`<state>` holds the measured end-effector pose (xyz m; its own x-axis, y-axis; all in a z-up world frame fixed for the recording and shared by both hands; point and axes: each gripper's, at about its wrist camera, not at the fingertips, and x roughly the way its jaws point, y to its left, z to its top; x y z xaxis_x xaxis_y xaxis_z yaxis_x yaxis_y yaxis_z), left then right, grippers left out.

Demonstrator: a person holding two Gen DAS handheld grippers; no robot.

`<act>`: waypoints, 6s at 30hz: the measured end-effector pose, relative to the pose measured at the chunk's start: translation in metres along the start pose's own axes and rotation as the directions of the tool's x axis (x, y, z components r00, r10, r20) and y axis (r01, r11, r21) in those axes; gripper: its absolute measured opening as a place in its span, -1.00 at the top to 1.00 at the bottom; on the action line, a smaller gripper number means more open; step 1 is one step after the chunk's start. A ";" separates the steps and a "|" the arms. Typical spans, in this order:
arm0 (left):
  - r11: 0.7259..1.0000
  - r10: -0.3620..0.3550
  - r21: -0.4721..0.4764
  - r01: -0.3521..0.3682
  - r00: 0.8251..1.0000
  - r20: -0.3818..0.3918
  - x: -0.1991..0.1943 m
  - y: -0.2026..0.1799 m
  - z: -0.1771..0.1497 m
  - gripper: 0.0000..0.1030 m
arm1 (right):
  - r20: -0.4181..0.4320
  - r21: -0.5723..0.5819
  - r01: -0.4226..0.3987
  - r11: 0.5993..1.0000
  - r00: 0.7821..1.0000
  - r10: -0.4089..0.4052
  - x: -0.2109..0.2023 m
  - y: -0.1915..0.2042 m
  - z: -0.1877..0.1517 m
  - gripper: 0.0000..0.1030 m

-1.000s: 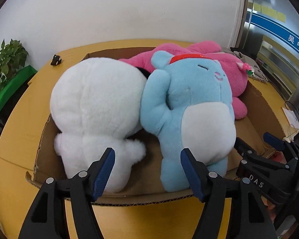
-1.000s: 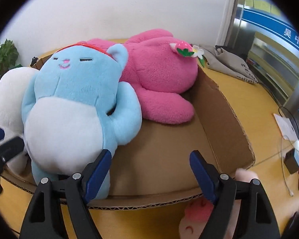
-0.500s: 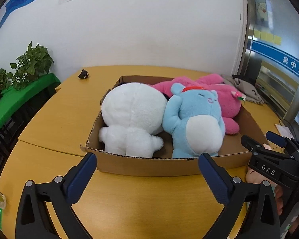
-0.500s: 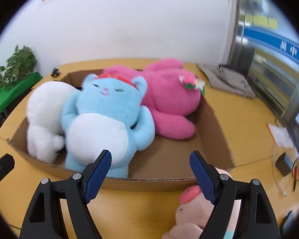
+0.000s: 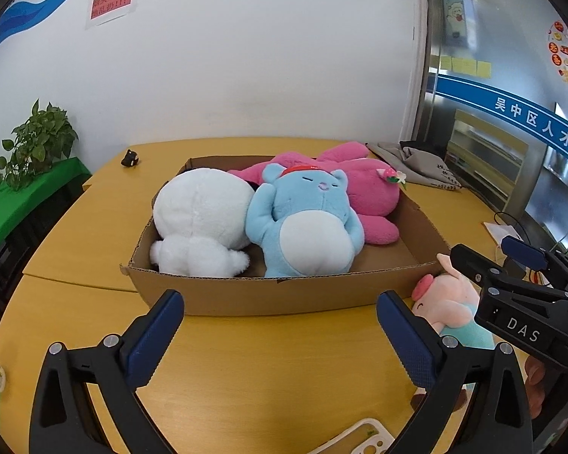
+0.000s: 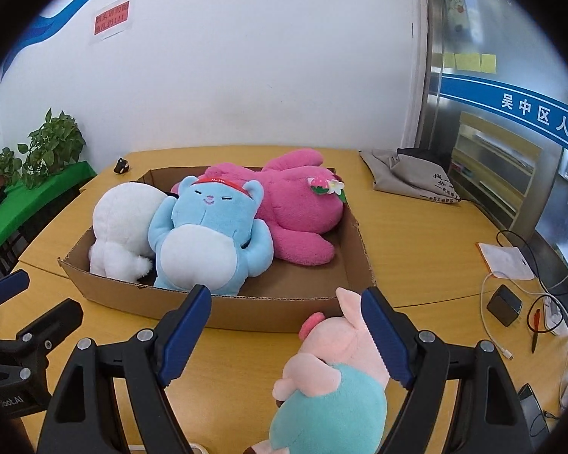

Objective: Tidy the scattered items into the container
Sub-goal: 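Move both tools to the teal-pink pig plush and close on it, then lift the pig and lower it into the box beside the blue bear, then open both tools and withdraw from the box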

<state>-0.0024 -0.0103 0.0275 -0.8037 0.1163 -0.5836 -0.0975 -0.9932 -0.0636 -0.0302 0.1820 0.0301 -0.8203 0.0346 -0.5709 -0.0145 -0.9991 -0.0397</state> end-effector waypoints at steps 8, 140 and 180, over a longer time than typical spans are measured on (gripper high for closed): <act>1.000 -0.002 -0.008 0.002 1.000 0.004 -0.007 -0.001 0.000 -0.99 | -0.002 -0.007 -0.011 1.000 1.000 0.011 -0.006 0.004 -0.001 -0.58; 0.885 -0.396 0.076 0.459 0.828 -0.397 0.287 -0.131 0.117 0.50 | -0.213 -0.097 -0.254 0.962 0.950 0.229 0.170 -0.056 0.021 0.51; 0.989 -0.147 -0.024 0.146 0.986 -0.081 -0.013 -0.003 -0.025 -0.99 | -0.072 -0.013 0.013 1.000 0.997 -0.014 -0.026 -0.023 -0.043 -0.61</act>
<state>0.0228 -0.0090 0.0149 -0.7307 0.2603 -0.6311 -0.1994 -0.9655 -0.1674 0.0159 0.2054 0.0108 -0.7767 0.0504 -0.6278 -0.0182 -0.9982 -0.0576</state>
